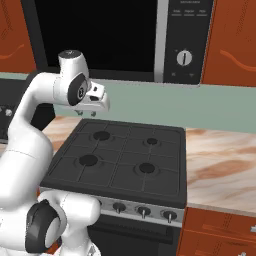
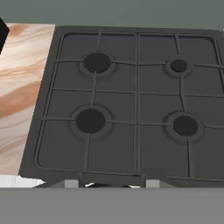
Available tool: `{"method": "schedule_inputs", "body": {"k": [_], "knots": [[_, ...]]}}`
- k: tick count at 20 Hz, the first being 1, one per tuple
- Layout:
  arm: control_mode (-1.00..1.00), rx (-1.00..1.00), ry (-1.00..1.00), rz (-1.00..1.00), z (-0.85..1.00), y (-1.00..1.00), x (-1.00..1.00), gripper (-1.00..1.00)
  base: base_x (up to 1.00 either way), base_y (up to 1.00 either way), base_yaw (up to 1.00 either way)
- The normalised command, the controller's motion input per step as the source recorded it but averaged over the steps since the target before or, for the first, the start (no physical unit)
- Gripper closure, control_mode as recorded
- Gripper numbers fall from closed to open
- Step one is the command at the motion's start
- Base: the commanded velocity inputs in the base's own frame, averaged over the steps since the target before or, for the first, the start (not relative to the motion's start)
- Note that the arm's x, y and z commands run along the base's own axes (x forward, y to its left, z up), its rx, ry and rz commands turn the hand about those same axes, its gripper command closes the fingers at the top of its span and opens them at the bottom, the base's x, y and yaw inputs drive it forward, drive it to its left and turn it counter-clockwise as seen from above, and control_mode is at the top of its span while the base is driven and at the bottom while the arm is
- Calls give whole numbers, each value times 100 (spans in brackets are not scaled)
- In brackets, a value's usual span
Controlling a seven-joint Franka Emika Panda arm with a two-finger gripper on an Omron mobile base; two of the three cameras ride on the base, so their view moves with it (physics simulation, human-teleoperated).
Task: Open the microwave door.
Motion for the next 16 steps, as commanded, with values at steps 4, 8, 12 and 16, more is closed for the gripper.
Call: {"method": "schedule_inputs", "body": {"k": [4,8,12,16], "knots": [[-100,0,-15,0,3,0,-19,-100,0,0,0],[-100,0,-52,0,40,-9,-76,-100,0,0,0],[-100,2,-55,0,69,-25,-82,-100,0,0,0],[-100,0,-53,0,78,-42,-42,-100,0,0,0]]}}
